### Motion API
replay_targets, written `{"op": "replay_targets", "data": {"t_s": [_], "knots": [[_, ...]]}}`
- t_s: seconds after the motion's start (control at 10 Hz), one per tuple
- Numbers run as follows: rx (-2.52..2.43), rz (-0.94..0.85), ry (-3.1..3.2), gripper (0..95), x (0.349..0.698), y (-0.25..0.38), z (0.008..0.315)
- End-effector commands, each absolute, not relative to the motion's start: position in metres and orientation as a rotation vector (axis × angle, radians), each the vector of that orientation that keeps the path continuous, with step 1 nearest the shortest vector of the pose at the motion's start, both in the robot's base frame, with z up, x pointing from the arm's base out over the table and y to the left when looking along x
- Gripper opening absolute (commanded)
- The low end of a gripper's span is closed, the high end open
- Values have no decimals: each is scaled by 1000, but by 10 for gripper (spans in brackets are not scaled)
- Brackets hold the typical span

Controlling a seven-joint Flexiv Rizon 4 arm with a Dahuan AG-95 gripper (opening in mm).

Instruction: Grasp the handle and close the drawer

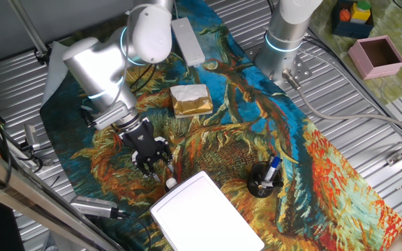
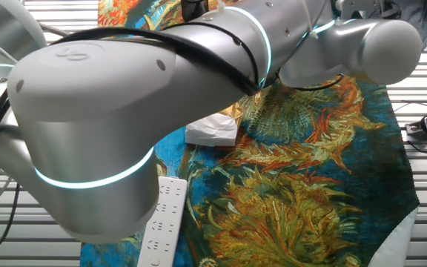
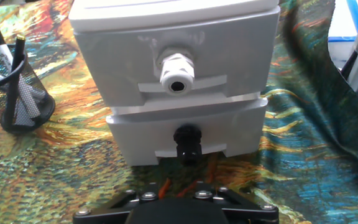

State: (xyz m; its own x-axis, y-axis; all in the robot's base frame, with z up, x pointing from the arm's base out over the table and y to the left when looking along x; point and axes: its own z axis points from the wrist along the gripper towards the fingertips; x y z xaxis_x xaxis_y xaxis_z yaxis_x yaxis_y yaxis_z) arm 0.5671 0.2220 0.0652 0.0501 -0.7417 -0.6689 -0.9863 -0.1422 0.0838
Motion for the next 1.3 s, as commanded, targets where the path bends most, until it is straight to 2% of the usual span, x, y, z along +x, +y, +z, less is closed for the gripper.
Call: {"op": "replay_targets", "data": {"t_s": [0.1,1.3], "knots": [[-1918,864,1707,380,568,223,66],[-1873,919,1683,380,571,228,63]]}}
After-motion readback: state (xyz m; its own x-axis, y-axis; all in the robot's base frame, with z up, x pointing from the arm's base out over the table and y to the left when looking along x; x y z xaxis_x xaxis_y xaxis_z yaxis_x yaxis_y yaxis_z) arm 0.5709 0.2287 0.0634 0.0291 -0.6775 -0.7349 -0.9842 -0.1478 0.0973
